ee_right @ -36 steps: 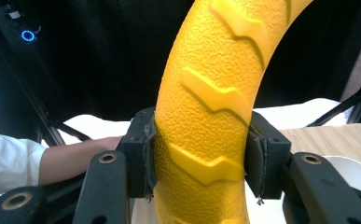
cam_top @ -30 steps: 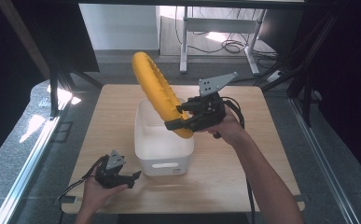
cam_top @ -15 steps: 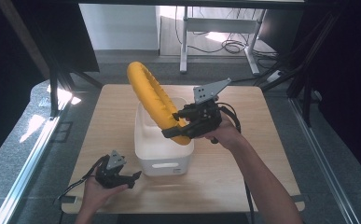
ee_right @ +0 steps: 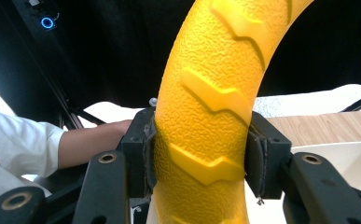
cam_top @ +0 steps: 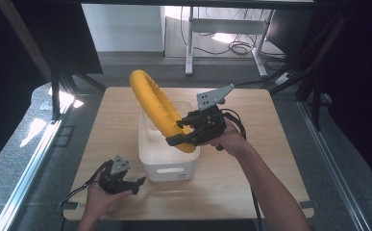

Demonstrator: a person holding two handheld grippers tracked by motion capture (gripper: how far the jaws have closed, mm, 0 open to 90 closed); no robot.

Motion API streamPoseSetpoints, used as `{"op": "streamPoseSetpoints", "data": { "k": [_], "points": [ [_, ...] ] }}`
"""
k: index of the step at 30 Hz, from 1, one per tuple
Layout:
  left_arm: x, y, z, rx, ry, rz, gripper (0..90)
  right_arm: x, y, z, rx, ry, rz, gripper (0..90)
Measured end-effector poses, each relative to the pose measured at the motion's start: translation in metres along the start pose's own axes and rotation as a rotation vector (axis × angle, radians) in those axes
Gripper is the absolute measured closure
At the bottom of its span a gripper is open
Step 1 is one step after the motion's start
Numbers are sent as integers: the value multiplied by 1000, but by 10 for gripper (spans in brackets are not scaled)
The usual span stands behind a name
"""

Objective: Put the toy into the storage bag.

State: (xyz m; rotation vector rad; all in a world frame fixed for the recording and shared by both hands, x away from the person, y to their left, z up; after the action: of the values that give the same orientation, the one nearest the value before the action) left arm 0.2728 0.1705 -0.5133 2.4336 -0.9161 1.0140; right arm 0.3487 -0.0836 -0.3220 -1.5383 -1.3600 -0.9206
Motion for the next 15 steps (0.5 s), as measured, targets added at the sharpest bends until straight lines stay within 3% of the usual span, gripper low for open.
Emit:
{"op": "streamPoseSetpoints", "data": {
  "k": [15],
  "points": [
    [0,0,1,-1,-4,0,147,-8,2,5,12,-10,10,511]
  ]
}}
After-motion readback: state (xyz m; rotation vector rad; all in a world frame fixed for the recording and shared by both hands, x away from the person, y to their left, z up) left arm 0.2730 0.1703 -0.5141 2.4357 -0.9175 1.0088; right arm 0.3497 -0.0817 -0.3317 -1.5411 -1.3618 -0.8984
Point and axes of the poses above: each handheld gripper's, and its own axes: z roughly forward along the jaws, x roughly out of its top, y roughly to its right, the point moved 3 cm from there along z, roughly forward along the jaws, and after that the axes turned 7 degrees about -x, right-handed, at the moved point
